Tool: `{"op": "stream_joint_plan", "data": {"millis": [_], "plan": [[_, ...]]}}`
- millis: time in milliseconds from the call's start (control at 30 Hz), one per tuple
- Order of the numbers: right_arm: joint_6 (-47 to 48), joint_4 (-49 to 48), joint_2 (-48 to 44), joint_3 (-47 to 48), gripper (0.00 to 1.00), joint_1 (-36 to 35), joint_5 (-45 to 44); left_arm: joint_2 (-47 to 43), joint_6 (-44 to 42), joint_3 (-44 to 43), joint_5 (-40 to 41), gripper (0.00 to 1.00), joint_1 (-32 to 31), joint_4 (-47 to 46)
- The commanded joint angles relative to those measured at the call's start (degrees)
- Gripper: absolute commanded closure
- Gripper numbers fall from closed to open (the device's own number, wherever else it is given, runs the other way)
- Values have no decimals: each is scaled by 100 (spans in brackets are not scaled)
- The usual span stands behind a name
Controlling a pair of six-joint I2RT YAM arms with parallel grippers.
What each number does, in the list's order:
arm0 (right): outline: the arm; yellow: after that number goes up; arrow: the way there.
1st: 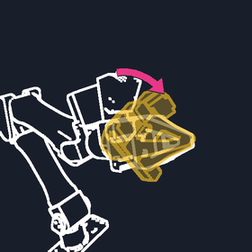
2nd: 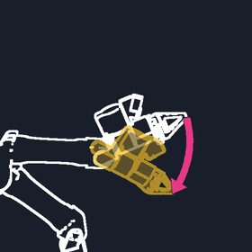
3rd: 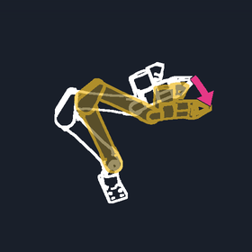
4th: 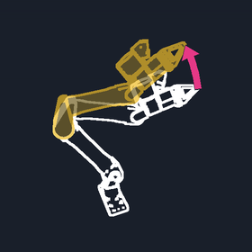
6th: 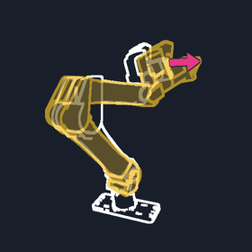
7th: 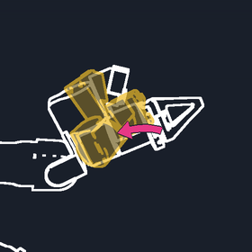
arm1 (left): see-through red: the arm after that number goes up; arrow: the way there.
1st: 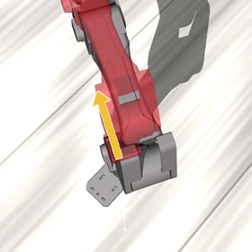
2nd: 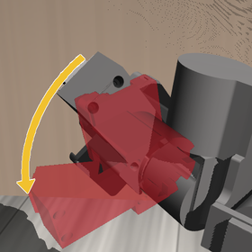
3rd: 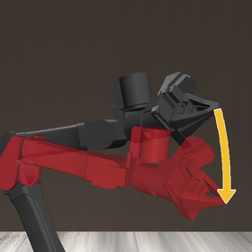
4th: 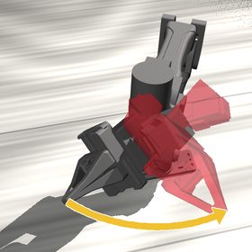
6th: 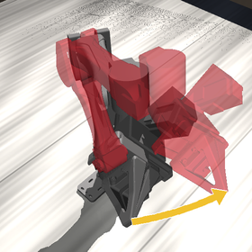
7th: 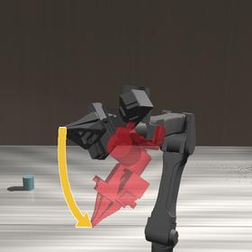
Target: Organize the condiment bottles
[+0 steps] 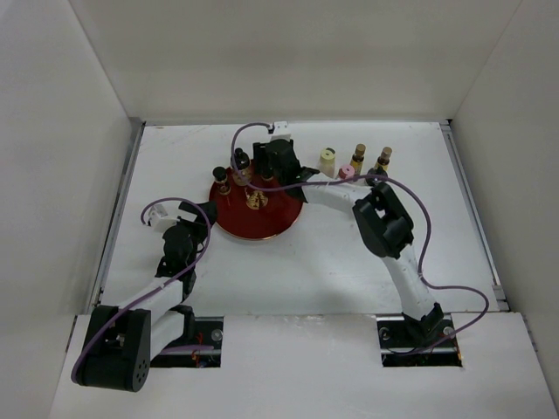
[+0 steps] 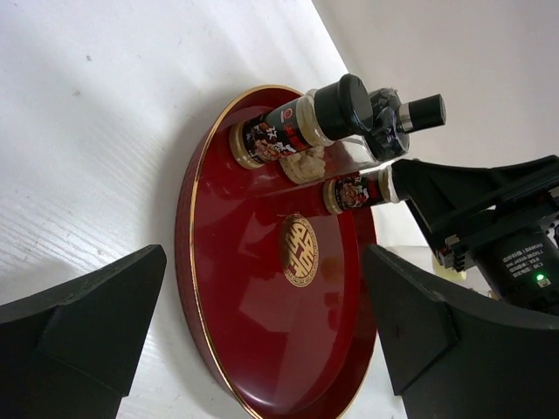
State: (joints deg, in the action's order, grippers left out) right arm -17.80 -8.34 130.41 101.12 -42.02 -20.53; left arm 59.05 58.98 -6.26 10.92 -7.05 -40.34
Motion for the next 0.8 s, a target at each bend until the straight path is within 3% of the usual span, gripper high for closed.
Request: {"op": "stream_joint_plan", "data": {"millis": [0, 200, 333, 400, 500, 567, 667, 700, 767], "plan": [[-39, -475, -506, -232, 22, -91, -21, -42, 61, -59, -28, 0, 15, -299], [92, -800, -1745, -1110, 17, -205, -47, -51, 61, -59, -37, 0, 15, -299], [145, -1143, -2887, -2339, 20, -206, -266, -104, 52, -51, -19, 0, 15, -282], [198, -1249, -3450, -3077, 37, -179, -494, -148, 61, -33, -37, 0, 7, -291], [93, -1153, -4529, -4403, 71, 57, -1301, -139, 34, -51, 16, 0, -55, -290], [40, -934, -5092, -4959, 78, 189, -1697, -121, 61, -51, -19, 0, -55, -308], [-249, -153, -5849, -5567, 77, 356, -2260, -78, 52, -68, 24, 0, -90, -308], [-372, 119, -5999, -5690, 73, 435, -2375, -51, 70, -68, -2, 0, -82, -308], [-592, 359, -6159, -5936, 56, 672, -2543, -69, 96, -68, -37, 0, -46, -308]]}}
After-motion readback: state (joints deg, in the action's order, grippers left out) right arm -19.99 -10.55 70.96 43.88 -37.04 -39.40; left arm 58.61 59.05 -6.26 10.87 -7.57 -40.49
